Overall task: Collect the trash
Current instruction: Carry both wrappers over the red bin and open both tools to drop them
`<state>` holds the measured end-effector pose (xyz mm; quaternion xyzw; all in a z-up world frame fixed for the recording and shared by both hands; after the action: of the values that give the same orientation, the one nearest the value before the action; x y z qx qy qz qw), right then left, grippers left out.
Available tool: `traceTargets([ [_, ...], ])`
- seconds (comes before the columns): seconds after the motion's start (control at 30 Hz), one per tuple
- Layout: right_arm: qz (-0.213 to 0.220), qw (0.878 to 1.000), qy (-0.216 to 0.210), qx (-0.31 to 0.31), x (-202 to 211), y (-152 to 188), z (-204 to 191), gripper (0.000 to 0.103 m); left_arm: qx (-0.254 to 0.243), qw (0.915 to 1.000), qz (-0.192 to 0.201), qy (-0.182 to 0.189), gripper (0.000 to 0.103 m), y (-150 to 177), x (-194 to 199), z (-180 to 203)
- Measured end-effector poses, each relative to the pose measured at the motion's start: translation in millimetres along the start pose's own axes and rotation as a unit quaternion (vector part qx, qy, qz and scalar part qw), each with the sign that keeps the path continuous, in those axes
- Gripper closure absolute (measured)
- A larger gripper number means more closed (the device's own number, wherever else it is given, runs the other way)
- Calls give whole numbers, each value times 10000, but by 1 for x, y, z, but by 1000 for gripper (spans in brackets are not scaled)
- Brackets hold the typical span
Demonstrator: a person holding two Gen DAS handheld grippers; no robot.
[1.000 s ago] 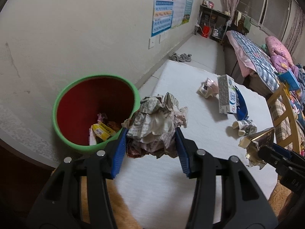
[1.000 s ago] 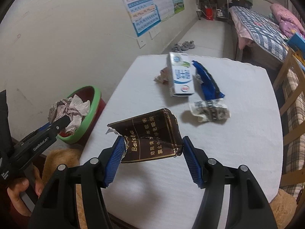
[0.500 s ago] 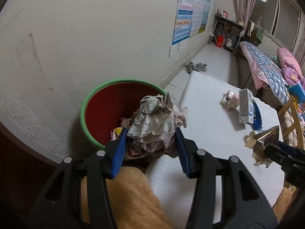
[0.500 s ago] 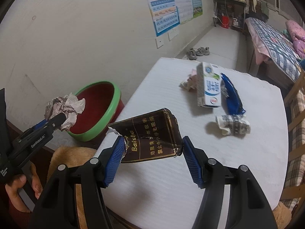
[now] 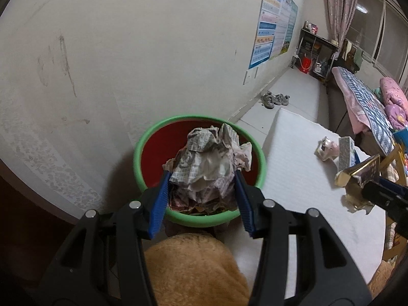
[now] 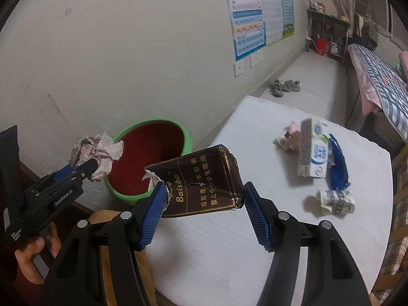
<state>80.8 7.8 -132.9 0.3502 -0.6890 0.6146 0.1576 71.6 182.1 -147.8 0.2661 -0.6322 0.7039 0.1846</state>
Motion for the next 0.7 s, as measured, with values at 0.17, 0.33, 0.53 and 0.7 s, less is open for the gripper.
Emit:
traceTargets([
  [0.17, -102, 9998, -76, 123, -12, -1, -15, 43, 97, 9999, -81, -62, 56, 4, -6, -13],
  [0.33, -142, 9996, -126, 215, -23, -5, -24, 43, 168, 9997, -115, -111, 56, 3, -14, -24],
  [0.53, -113, 9992, -193, 319, -35, -14, -36, 43, 269, 9995, -89, -135, 56, -3, -21, -33],
  [0.7, -130, 9984, -232, 505, -44, -19, -46, 43, 262, 9995, -68, -145, 56, -6, -28, -38],
])
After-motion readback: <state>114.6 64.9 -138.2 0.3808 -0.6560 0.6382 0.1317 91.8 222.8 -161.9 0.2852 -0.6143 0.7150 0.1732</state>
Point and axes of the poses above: each gripper's, at about its wrist camera, not at the fingertips, and x roughly against the way its jaws point, z to its right, y to its underside, the point moved 7 cm from there along -x, roughly the way its jaws point, and after that the axes turned 10 degrees about z, right-handed, at the moved point
